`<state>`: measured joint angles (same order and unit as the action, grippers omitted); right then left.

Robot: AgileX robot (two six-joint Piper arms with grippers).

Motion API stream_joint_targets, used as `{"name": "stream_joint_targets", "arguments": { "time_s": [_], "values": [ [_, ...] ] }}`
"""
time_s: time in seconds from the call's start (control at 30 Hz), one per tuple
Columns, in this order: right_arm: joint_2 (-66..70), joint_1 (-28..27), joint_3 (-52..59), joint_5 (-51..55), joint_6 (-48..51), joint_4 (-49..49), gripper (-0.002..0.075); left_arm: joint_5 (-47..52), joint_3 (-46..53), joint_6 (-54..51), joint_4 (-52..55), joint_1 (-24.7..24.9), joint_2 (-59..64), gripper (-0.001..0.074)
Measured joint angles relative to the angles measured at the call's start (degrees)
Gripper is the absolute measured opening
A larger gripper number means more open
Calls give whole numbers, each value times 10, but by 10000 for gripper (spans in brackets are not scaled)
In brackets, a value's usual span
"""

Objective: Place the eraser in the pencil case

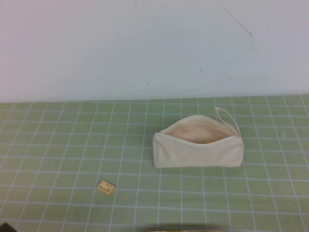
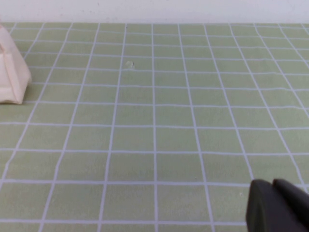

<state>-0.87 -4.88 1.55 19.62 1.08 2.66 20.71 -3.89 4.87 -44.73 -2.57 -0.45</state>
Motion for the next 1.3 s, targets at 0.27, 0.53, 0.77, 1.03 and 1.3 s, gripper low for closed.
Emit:
{"name": "stream_joint_targets", "arguments": {
  "time_s": [0.27, 0.53, 0.77, 1.03, 1.3],
  "values": [
    [0, 0, 0, 0, 0, 0, -1, 244, -242, -152, 218, 1, 182, -1],
    [0, 0, 0, 0, 0, 0, -1, 306, -393, -220, 345, 94, 398, -1],
    [0, 0, 0, 0, 0, 0, -1, 320, -465, -172, 452, 202, 597, -1],
    [0, 0, 0, 0, 0, 0, -1, 316, -548, -89, 487, 242, 789, 268],
    [0, 0, 0, 0, 0, 0, -1, 303, -632, -85, 467, 242, 957, 504]
  ]
}}
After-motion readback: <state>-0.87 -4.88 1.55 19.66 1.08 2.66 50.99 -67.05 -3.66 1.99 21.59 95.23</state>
